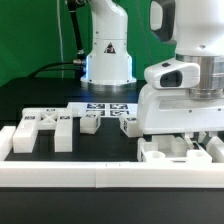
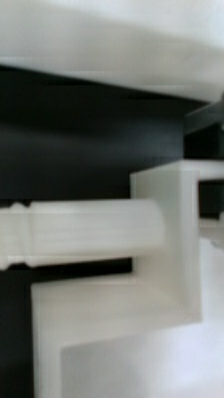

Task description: Assemble chair

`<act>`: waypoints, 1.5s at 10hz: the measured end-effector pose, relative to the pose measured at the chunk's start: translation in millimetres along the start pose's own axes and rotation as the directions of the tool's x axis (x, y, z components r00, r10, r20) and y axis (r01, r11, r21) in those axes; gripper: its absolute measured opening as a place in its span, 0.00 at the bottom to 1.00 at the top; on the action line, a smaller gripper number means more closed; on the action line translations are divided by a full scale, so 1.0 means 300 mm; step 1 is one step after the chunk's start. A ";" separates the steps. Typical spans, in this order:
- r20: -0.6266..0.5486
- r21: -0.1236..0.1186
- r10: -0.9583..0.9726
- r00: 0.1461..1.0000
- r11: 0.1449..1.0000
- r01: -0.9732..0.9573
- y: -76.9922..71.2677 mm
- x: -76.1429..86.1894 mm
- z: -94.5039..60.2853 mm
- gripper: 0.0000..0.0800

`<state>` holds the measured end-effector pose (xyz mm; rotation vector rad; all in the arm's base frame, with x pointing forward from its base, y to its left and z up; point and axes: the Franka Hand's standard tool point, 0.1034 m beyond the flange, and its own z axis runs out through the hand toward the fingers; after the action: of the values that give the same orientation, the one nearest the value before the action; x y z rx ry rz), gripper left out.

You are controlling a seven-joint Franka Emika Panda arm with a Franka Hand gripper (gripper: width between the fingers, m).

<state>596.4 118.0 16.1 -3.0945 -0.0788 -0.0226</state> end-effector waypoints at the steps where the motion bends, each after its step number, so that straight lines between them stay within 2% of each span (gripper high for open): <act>1: 0.002 0.002 -0.006 1.000 1.000 0.006 -0.015 0.000 -0.002 0.04; 2: 0.003 0.004 -0.012 1.000 1.000 0.012 -0.029 0.000 -0.003 0.04; 5: 0.011 0.001 0.003 1.000 1.000 -0.003 -0.029 -0.003 -0.003 0.04; 7: 0.012 -0.006 0.009 1.000 1.000 -0.009 -0.005 -0.002 -0.001 0.05; 8: 0.012 -0.012 0.015 1.000 1.000 -0.015 0.015 -0.001 -0.001 0.37; 9: 0.016 -0.018 0.022 1.000 1.000 -0.021 0.033 -0.002 -0.008 0.37; 10: 0.021 -0.022 0.026 0.999 0.999 -0.026 0.046 -0.003 -0.024 0.64; 11: 0.019 -0.024 0.026 0.999 0.999 -0.025 0.053 -0.005 -0.055 0.64; 12: 0.012 -0.022 0.016 1.000 1.000 -0.016 0.061 -0.014 -0.095 0.78; 14: 0.012 -0.020 -0.023 1.000 1.000 0.023 0.094 -0.051 -0.153 0.81; 15: 0.021 -0.020 -0.037 0.999 0.999 0.038 0.111 -0.088 -0.165 0.81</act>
Offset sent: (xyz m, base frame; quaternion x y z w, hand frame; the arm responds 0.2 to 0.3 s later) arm 0.0075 0.0166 0.0021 0.0088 0.0083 0.0183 0.9998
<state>571.0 81.0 63.6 -3.1141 -0.1381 0.0077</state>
